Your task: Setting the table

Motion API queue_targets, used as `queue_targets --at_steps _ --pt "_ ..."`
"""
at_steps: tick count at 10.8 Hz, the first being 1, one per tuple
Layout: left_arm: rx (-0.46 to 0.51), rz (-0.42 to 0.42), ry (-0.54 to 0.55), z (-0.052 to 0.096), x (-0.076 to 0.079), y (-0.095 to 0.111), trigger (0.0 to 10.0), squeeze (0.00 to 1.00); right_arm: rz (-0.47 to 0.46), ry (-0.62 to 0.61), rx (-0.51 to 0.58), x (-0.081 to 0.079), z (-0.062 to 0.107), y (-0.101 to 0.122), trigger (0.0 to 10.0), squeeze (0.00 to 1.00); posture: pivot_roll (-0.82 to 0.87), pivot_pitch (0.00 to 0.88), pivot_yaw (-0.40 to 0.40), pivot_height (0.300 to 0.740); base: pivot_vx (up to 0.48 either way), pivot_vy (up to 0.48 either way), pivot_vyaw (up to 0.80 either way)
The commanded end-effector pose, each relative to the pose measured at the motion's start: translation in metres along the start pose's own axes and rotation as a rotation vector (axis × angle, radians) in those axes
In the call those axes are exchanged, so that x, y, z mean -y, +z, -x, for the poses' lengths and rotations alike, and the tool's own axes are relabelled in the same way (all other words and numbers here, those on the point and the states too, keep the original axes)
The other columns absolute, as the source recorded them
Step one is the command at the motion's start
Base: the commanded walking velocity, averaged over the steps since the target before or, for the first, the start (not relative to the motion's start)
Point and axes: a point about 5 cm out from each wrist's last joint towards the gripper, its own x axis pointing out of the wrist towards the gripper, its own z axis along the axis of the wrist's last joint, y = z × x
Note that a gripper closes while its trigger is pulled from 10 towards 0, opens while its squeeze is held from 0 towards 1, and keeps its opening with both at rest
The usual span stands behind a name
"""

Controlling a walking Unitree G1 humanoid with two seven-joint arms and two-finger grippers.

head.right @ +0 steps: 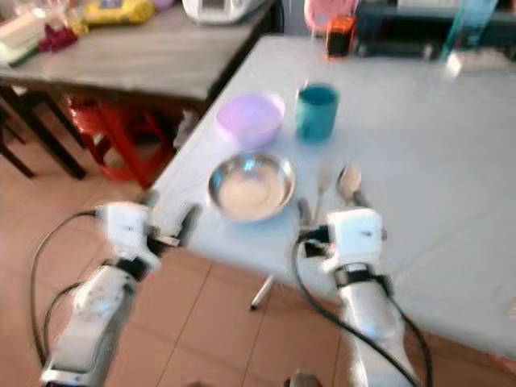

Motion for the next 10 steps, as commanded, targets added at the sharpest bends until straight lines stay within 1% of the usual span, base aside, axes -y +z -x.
queue_targets --at_steps 1,2,4,5,6,7,8,9,10 --pt "-0.011 -0.020 0.034 0.006 -0.012 -0.001 10.0 0.00 -0.025 0.024 0.017 -0.009 0.000 0.004 10.0 0.00 -0.08 0.150 0.104 0.740 0.277 0.000 0.00" --pt "0.005 -0.031 0.049 0.007 -0.014 0.001 10.0 0.00 -0.031 0.033 0.016 -0.010 0.000 0.004 10.0 0.00 -0.07 0.151 0.107 0.740 0.000 0.000 0.00" --pt "-0.005 -0.051 0.044 0.012 -0.017 -0.001 10.0 0.00 -0.047 0.059 0.015 -0.015 0.001 0.004 10.0 0.00 -0.07 0.155 0.109 0.740 0.000 0.000 0.00" --pt "0.000 -0.050 -0.045 0.017 -0.014 -0.001 10.0 0.00 -0.072 0.069 0.006 -0.018 0.001 0.006 10.0 0.00 -0.07 0.159 0.107 0.740 0.000 0.000 0.00" --pt "-0.018 -0.041 -0.133 0.025 -0.014 -0.003 10.0 0.00 -0.100 0.078 0.001 -0.022 -0.003 0.011 10.0 0.00 -0.07 0.160 0.106 0.740 0.000 0.000 0.00" --pt "-0.028 -0.048 -0.169 0.026 -0.016 -0.003 10.0 0.00 -0.126 0.060 -0.017 -0.021 -0.005 0.010 10.0 0.00 -0.07 0.161 0.104 0.740 0.000 0.000 0.00" --pt "-0.032 -0.054 -0.191 0.026 -0.018 -0.003 10.0 0.00 -0.178 0.024 -0.033 -0.016 -0.008 0.009 10.0 0.00 -0.07 0.165 0.105 0.740 0.000 0.000 0.00" --pt "-0.034 -0.040 -0.225 0.026 -0.018 -0.002 10.0 0.00 -0.224 -0.013 -0.056 -0.013 -0.011 0.007 10.0 0.00 -0.07 0.164 0.105 0.740 0.000 0.000 0.00" --pt "-0.035 -0.038 -0.291 0.028 -0.013 -0.002 10.0 0.00 -0.280 -0.050 -0.090 -0.011 -0.014 0.005 10.0 0.00 -0.07 0.163 0.105 0.740 0.000 0.000 0.00"
